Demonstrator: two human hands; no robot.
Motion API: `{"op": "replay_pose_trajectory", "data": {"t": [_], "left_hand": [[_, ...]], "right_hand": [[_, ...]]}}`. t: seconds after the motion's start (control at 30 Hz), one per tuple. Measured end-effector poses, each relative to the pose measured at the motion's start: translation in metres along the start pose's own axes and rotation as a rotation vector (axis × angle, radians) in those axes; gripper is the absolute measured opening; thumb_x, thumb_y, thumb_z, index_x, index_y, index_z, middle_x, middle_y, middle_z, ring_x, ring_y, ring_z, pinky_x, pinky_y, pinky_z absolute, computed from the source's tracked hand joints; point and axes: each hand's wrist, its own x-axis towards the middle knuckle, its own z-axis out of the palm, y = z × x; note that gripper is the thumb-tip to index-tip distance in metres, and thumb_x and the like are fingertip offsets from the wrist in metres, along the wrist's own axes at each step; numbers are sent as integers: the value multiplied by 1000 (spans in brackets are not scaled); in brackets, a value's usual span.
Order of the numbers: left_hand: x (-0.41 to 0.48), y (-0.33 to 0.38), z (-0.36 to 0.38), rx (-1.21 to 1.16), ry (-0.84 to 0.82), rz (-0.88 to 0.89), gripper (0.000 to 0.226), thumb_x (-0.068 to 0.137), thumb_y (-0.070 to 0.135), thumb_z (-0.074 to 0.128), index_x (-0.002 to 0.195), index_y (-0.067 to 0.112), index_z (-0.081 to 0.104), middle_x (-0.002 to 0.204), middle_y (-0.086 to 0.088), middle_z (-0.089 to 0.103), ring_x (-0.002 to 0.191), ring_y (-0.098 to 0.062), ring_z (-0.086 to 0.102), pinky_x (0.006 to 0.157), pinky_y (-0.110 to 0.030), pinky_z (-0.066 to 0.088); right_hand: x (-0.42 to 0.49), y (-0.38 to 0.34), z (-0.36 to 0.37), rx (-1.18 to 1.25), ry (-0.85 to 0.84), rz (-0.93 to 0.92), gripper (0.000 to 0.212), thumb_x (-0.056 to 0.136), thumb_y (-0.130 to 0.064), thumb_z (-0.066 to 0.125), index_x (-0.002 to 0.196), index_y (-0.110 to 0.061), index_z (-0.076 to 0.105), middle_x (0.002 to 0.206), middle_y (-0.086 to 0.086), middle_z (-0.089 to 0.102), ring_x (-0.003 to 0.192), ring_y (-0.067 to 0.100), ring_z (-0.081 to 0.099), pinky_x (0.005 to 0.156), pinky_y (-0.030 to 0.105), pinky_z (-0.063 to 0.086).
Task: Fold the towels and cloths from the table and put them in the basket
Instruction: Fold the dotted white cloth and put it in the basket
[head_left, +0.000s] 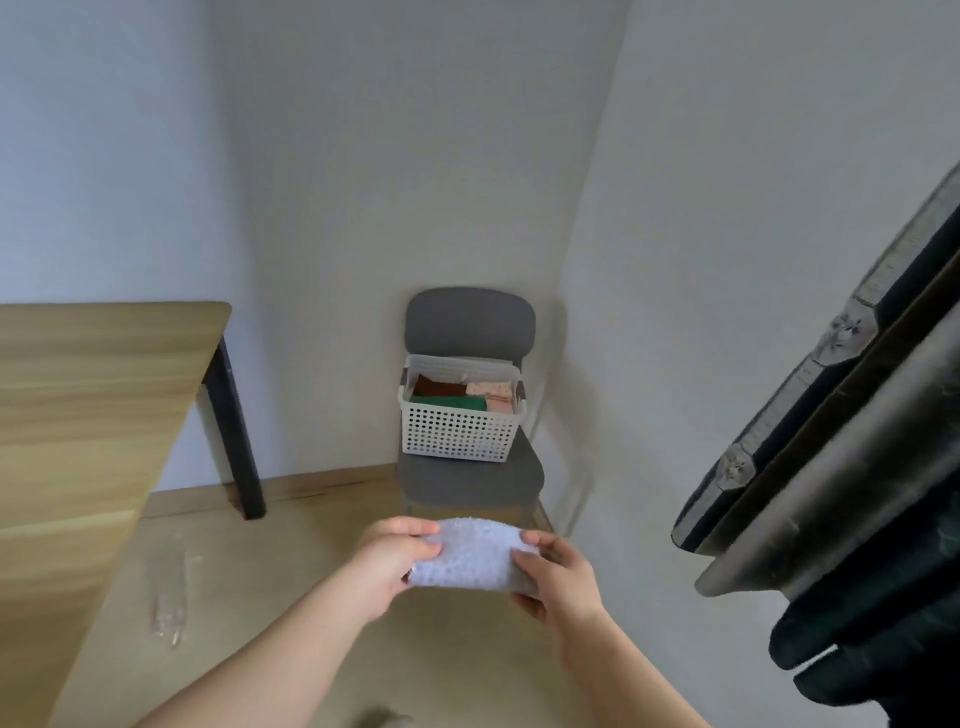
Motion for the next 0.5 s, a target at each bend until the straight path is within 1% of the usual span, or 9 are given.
{"op": "replay_pose_trajectory", "data": {"t": [0.07,0.1,0.17,0.23,0.3,0.33,0.4,0.47,0.5], "left_hand": [[39,28,6,69,15,43,23,80,-4,66,78,19,68,108,-11,66,100,-28,61,78,-33,50],[58,43,9,104,14,63,22,80,-2,67,77,20,68,107,-9,65,95,-25,60,71,-28,50],[92,72,14,185,13,95,20,81,2,67,81,22,68,104,-3,63,87,-17,56,59,-21,42],[126,96,19,240,0,105,19,81,4,68,86,23,68,104,-2,62,87,-16,55,59,-20,41],[160,116,24,287,-10,109,18,81,5,68,91,20,69,102,-3,64,89,-18,57,61,-19,44],[175,125,28,315,-8,106,16,81,5,68,89,19,69,100,-3,64,88,-18,58,61,-20,44],[206,138,38,351,-4,90,15,80,6,70,80,20,67,91,-4,66,80,-17,59,61,-21,46],[235,148,47,392,-7,81,16,79,5,70,76,20,66,78,-3,65,67,-14,58,60,-22,47],[249,154,52,409,-6,84,16,79,4,70,75,20,66,72,-1,63,61,-12,56,58,-21,46]], "right_hand": [[43,-21,11,-35,1,-8,14,90,-3,56,89,-16,57,86,4,61,69,16,57,59,27,47],[64,-31,18,-53,8,-7,14,90,-3,56,88,-17,57,88,5,60,68,17,56,57,26,46],[105,-50,30,-95,31,-4,12,90,-3,56,92,-15,57,91,5,57,67,17,55,54,25,46],[143,-69,40,-146,52,-1,13,90,-3,57,95,-15,58,91,1,55,70,16,56,58,29,49],[179,-85,48,-174,58,3,14,89,-3,57,91,-17,58,90,-4,54,74,16,57,68,35,52],[196,-90,50,-186,60,12,16,89,-3,57,88,-18,58,90,-4,54,75,17,58,71,36,53],[227,-98,51,-211,64,32,17,89,-2,56,88,-19,57,92,-3,55,76,18,59,67,34,53],[260,-102,51,-233,70,46,16,89,0,54,95,-14,58,96,0,56,76,17,57,58,28,50],[277,-105,53,-235,75,55,17,89,2,52,98,-11,57,96,2,56,74,17,56,56,26,48]]}}
